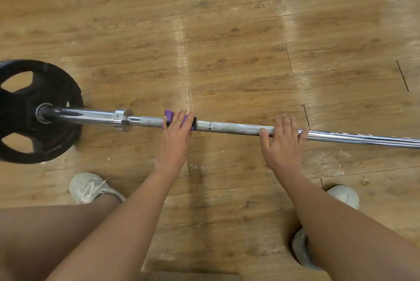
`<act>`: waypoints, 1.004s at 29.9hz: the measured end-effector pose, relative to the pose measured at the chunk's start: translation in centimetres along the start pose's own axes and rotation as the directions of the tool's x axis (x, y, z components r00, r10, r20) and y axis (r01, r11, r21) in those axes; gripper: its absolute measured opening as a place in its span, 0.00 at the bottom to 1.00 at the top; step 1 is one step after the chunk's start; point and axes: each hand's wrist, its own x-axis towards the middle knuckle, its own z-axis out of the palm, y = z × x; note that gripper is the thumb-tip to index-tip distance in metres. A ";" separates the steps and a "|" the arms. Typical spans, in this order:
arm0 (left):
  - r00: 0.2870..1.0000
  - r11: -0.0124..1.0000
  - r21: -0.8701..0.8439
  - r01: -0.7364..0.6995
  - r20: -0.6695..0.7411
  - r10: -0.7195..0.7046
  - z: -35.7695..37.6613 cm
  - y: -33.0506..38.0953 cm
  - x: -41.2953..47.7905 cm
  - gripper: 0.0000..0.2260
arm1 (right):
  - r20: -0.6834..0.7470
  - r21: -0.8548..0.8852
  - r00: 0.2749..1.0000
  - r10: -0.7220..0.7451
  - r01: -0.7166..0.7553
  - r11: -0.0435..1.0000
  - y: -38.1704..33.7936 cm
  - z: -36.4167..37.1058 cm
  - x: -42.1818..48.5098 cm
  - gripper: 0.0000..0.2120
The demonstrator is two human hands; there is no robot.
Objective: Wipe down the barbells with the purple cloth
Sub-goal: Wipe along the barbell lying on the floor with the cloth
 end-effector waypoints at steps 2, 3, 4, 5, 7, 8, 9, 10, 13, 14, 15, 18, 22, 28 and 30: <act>1.000 1.000 -0.002 -0.004 -0.011 0.004 0.4 0.6 0.2 0.22 | -0.015 0.011 1.000 -0.007 0.007 1.000 0.0 0.0 0.2 0.30; 1.000 1.000 0.004 -0.006 -0.020 0.006 0.6 0.9 0.3 0.22 | -0.029 0.016 1.000 -0.008 0.008 1.000 0.0 0.0 0.3 0.30; 1.000 1.000 0.012 -0.004 -0.027 0.005 0.8 1.1 0.5 0.22 | -0.043 0.020 0.999 -0.007 0.008 1.000 -0.1 0.0 0.4 0.30; 0.999 1.000 0.018 0.004 -0.032 -0.003 0.9 1.3 0.7 0.22 | -0.055 0.024 0.998 -0.006 0.007 1.000 -0.2 0.0 0.4 0.30; 1.000 1.000 0.030 0.007 -0.020 -0.006 0.9 1.4 0.7 0.23 | -0.080 0.023 0.997 -0.002 0.004 1.000 -0.3 0.0 0.5 0.29; 1.000 0.999 0.042 0.000 -0.005 0.000 0.9 1.4 0.7 0.23 | -0.091 0.016 0.996 -0.001 0.003 1.000 -0.4 0.1 0.5 0.29; 1.000 0.998 0.055 -0.010 0.008 0.010 0.8 1.5 0.7 0.23 | -0.101 0.005 0.995 -0.001 0.002 1.000 -0.5 0.1 0.5 0.29; 1.000 0.998 0.065 -0.018 0.018 0.017 0.8 1.6 0.8 0.22 | -0.105 -0.004 0.994 -0.001 0.000 1.000 -0.5 0.2 0.6 0.29; 0.999 0.998 0.064 -0.021 0.035 0.019 0.8 1.5 0.9 0.21 | -0.099 -0.008 0.995 0.009 -0.010 1.000 -0.5 0.3 0.6 0.29; 0.999 0.999 0.049 -0.011 0.033 0.009 0.7 1.3 0.9 0.21 | -0.099 -0.008 0.995 0.011 -0.012 1.000 -0.5 0.3 0.6 0.29; 1.000 1.000 0.019 0.014 0.028 -0.014 0.5 1.0 0.8 0.21 | -0.100 -0.008 0.995 0.011 -0.012 1.000 -0.5 0.2 0.6 0.29; 0.994 0.992 -0.060 0.109 -0.007 -0.110 0.7 0.9 0.8 0.20 | -0.101 -0.014 0.995 0.007 -0.008 1.000 -0.5 0.2 0.8 0.29; 0.996 0.995 -0.043 0.092 0.003 -0.092 1.9 3.5 0.6 0.22 | -0.114 0.000 0.993 0.015 -0.016 1.000 -0.6 0.4 0.7 0.29; 0.992 0.975 -0.181 0.129 0.040 -0.123 2.2 2.6 0.8 0.23 | -0.127 0.026 0.989 0.072 -0.069 0.997 -1.4 0.6 0.8 0.29; 0.990 0.974 -0.181 0.138 0.061 -0.129 2.0 2.3 1.1 0.22 | -0.117 0.036 0.990 0.075 -0.072 0.997 -1.3 0.5 0.8 0.30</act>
